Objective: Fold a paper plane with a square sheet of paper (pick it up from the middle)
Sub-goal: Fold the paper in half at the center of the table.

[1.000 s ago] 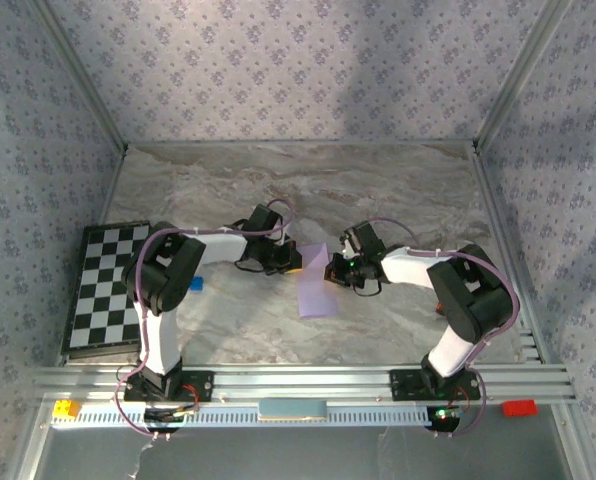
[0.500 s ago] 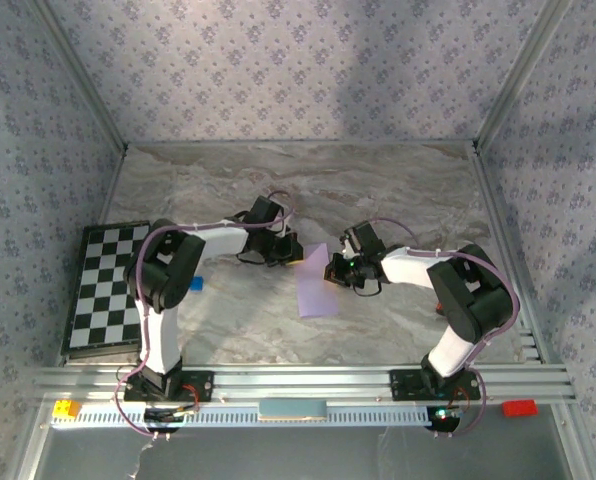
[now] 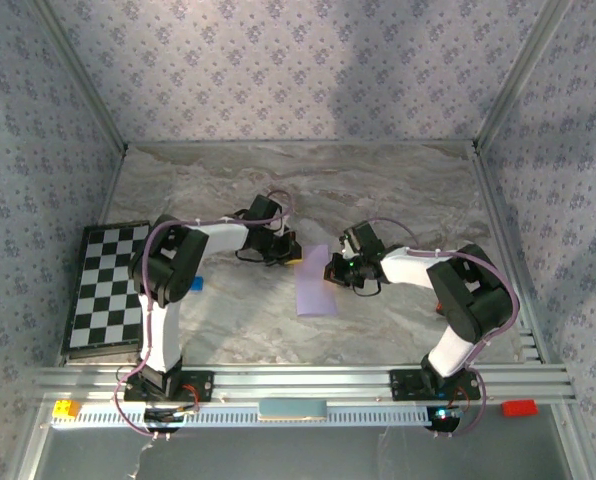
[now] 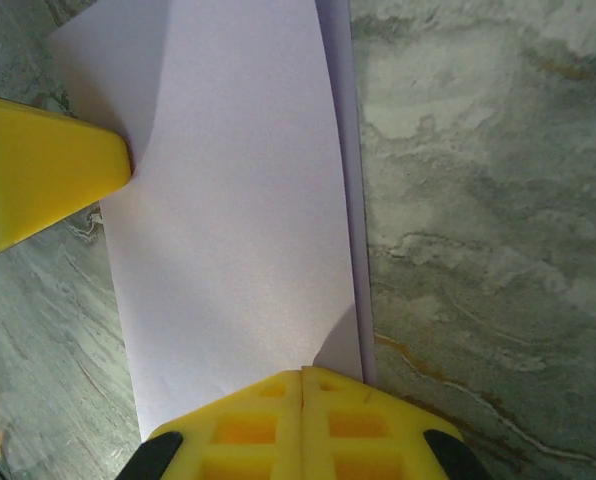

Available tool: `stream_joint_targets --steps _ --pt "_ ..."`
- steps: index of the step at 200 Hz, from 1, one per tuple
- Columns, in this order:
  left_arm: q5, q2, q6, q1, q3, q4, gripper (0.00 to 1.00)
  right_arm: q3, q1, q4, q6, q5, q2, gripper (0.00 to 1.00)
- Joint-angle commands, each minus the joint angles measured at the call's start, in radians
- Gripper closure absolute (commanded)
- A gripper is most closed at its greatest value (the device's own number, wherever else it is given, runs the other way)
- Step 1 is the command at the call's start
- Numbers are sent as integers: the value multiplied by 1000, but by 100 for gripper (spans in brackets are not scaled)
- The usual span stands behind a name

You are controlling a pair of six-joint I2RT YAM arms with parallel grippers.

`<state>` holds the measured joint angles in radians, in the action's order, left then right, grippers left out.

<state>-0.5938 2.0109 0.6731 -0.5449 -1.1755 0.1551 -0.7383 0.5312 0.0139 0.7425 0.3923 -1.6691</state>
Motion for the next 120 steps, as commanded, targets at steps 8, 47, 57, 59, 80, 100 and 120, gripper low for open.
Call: stream_joint_targets --steps 8,47,57,59,80,100,120 --pt "138 43 -9 48 -30 62 96 50 6 185 -22 -120 -58 100" --pt "158 65 13 60 -67 76 96 50 9 192 -23 -125 -54 100" --pt "172 75 14 59 -85 94 96 50 12 192 -24 -125 -54 100" --pt "174 77 14 59 -89 97 97 50 12 193 -25 -125 -53 100" --pt "197 95 26 60 -120 119 97 50 11 199 -27 -125 -50 100" --pt "207 106 50 66 -136 119 97 51 11 204 -31 -130 -47 100" --pt "204 113 60 69 -151 116 96 54 13 203 -32 -130 -44 100"
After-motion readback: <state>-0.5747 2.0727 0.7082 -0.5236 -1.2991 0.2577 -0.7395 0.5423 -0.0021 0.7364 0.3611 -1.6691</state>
